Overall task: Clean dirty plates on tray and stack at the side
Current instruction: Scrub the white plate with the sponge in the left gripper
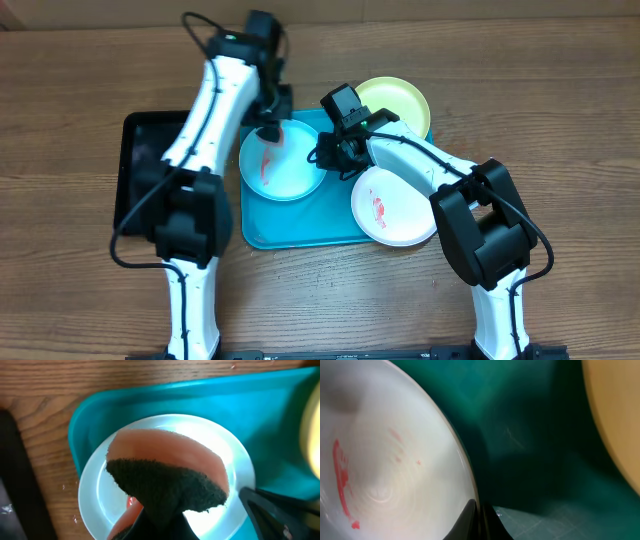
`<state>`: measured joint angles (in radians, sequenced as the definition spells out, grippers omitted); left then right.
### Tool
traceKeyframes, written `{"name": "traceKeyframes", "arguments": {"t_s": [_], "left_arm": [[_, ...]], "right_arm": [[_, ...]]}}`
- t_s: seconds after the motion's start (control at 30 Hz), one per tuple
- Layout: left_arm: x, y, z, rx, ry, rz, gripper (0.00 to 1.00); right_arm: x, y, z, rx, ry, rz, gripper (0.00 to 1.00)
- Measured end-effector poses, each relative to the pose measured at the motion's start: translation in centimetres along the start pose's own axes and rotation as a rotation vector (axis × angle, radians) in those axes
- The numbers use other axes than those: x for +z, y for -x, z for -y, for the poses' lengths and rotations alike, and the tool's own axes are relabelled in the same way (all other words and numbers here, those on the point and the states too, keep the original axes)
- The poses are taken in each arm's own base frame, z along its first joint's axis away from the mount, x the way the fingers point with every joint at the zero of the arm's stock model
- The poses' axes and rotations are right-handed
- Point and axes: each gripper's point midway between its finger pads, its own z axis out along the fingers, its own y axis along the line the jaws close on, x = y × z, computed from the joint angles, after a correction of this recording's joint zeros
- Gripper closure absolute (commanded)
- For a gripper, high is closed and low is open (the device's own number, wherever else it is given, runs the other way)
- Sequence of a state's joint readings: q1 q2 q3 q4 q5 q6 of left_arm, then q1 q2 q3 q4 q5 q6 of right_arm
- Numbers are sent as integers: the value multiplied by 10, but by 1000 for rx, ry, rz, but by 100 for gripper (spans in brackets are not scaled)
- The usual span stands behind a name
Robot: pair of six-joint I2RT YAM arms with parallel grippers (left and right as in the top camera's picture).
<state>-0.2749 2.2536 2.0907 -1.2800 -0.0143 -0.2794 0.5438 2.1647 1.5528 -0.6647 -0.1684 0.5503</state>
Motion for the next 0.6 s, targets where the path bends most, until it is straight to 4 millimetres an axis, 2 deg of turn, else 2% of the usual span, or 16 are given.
{"name": "traceKeyframes", "arguments": {"t_s": [0.13, 0.33, 0.6], "left_arm": [[17, -10, 0, -27, 106, -37, 96], [52, -23, -17, -106, 213, -118, 96], [52, -43, -25, -123, 258, -197, 96]], "right_arm": [[0, -1, 1, 2, 1, -6, 96], [-1, -1, 3, 12, 8, -15, 96], [-3, 4, 11, 58, 23, -29, 96]]}}
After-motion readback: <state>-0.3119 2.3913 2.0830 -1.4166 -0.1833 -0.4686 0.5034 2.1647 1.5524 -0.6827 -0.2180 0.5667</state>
